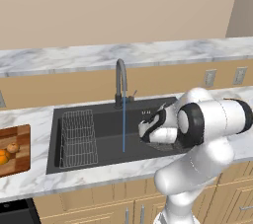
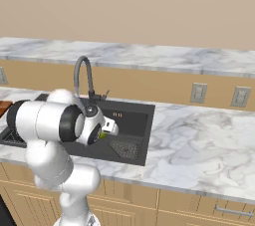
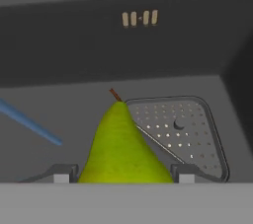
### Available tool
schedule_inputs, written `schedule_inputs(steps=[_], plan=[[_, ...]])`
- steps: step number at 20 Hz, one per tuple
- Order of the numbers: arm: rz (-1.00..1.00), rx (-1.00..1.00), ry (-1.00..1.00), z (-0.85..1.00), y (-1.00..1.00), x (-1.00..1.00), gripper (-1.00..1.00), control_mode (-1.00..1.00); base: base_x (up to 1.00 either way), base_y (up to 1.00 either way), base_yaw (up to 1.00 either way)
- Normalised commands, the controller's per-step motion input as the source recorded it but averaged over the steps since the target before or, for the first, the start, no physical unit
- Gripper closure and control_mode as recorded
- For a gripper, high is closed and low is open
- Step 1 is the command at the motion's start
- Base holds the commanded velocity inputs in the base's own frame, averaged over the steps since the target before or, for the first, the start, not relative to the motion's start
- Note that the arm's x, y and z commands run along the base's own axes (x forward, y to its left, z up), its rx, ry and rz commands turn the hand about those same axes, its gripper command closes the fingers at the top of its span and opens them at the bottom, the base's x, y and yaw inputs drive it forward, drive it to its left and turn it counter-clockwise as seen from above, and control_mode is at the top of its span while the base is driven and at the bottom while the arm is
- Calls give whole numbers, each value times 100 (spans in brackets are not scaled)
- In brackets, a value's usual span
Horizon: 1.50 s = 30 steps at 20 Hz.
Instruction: Pick the orange, pear, tangerine from the sink and place them on the cutting board to airdry. Then turn off the sink faucet.
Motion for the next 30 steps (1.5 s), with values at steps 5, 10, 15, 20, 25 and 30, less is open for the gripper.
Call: schedule_inputs(steps=[5,10,15,20,25,30], plan=[[0,0,9,100,0,0,100,-100,0,0,0],[0,0,11,96,0,-1,100,-100,0,0,0],[0,0,9,73,0,-26,100,-100,0,0,0],[0,0,6,62,0,-53,100,-100,0,0,0],[0,0,2,67,0,-66,100,-100,0,0,0],[0,1,0,53,4,-81,100,-100,0,0,0]])
